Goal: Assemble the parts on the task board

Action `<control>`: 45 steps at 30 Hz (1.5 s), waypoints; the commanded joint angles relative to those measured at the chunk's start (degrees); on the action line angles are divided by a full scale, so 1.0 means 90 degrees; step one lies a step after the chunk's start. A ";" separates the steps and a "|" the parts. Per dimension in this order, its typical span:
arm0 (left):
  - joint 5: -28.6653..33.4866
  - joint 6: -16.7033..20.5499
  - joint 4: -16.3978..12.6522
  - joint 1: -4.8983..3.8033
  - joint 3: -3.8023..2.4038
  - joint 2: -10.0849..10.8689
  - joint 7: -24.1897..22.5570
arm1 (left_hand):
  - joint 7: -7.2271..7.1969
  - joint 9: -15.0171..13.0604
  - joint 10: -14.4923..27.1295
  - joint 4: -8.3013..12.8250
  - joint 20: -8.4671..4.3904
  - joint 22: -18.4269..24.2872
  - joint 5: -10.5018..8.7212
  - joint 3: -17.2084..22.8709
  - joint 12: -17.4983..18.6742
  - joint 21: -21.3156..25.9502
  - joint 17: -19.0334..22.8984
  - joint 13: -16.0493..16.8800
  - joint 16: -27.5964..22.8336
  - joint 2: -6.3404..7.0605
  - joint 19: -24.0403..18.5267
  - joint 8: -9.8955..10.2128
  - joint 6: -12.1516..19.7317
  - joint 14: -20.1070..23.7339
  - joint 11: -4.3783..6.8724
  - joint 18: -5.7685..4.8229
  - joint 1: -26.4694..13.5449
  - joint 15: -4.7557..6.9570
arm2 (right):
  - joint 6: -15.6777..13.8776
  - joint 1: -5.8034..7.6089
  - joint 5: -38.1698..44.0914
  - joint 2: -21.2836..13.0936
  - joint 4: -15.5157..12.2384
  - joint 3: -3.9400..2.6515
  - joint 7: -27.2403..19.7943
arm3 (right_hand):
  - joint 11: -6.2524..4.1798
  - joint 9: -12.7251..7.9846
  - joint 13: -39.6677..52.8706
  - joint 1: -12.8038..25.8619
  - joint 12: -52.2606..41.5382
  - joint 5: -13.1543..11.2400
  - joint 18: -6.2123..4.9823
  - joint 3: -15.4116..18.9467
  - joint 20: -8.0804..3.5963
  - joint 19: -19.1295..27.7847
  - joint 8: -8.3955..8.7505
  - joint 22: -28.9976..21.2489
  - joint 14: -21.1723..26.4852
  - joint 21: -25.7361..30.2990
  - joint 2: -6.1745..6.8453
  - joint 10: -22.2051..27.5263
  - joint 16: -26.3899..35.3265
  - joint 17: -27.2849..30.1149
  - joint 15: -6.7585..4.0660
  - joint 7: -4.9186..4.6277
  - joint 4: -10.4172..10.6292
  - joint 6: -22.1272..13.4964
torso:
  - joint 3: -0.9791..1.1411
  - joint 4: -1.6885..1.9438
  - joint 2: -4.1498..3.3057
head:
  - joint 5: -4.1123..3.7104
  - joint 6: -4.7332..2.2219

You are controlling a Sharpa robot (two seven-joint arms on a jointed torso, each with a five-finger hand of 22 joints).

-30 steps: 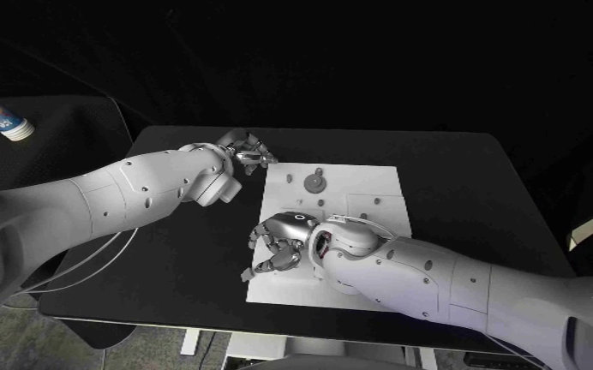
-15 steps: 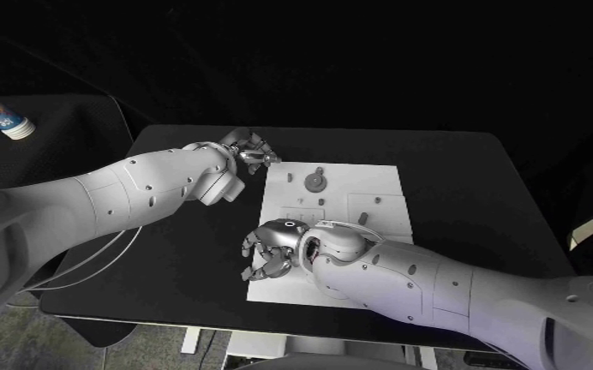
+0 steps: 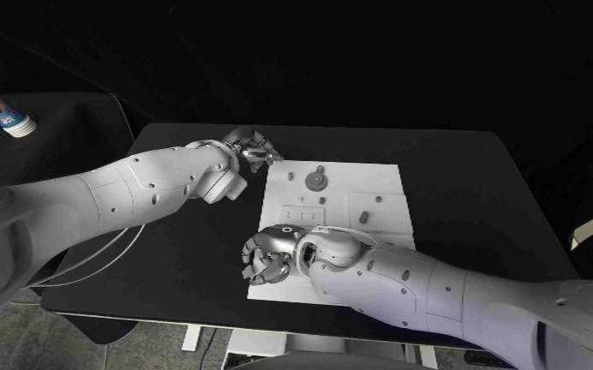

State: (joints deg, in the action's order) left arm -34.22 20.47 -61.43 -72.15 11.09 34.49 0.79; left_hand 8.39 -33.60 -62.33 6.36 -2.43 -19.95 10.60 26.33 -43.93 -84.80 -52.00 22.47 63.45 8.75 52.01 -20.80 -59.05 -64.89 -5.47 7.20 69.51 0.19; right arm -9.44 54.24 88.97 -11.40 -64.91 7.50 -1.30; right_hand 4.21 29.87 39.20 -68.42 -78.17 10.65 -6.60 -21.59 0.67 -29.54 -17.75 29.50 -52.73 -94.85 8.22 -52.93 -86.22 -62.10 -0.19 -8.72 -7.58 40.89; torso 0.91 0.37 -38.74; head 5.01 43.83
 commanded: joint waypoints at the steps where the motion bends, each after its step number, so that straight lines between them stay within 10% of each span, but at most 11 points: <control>1: 0.0041 0.0054 -0.0008 -0.0006 -0.0004 -0.0015 -0.0009 | -0.0014 -0.0009 -0.0015 0.0007 0.0016 0.0011 -0.0017 -0.0035 0.0028 0.0040 0.0009 -0.0008 -0.0042 -0.0024 -0.0035 0.0004 0.0038 -0.0010 -0.0039 0.0117 -0.0026 -0.0041 | 0.0021 -0.0005 0.0176 0.0035 0.0028 0.0000 0.0049 | -0.0006 0.0012 0.0007 -0.0056 -0.0032 -0.0018 -0.0105 0.0028 -0.0005 -0.0058 -0.0035 -0.0009 -0.0046 -0.0572 -0.0020 -0.0021 -0.0047 -0.0012 -0.0006 -0.0010 0.0005 0.0055 | 0.0001 -0.0004 0.0001 | 0.0001 0.0002; 45: 0.0023 0.0032 -0.0010 -0.0009 -0.0005 -0.0062 0.0141 | -0.0019 -0.0021 -0.0039 0.0009 0.0010 0.0014 -0.0011 -0.0020 0.0030 0.0048 0.0015 -0.0012 -0.0054 -0.0080 -0.0019 -0.0013 0.0011 -0.0026 -0.0032 0.0122 0.0004 -0.0039 | -0.0142 -0.0131 0.0445 0.0226 0.0341 0.0016 0.0206 | -0.0095 0.0181 0.0013 -0.0391 -0.0217 -0.0004 -0.0168 -0.0274 -0.0031 -0.0250 -0.0411 -0.0012 -0.0205 -0.0663 -0.0298 -0.0174 -0.0209 -0.0036 -0.0088 -0.0033 0.0058 0.0926 | 0.0006 -0.0010 0.0002 | -0.0020 0.0056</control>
State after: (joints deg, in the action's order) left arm -34.20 20.56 -61.42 -72.17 11.09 34.01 1.94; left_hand 8.38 -33.74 -62.46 6.37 -2.42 -19.92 10.60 26.33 -43.93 -84.52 -51.96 22.43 63.23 8.75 52.01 -20.80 -59.06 -64.89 -5.60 7.23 69.51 0.19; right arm -10.81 53.19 91.61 -9.28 -62.19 7.55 0.08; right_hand 3.49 31.45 39.40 -71.51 -79.92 10.65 -7.50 -23.74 0.51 -31.34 -21.25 29.43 -54.27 -94.98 5.58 -54.30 -87.86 -62.39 -0.90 -9.03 -7.04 48.95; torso 0.92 0.32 -38.73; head 4.87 44.30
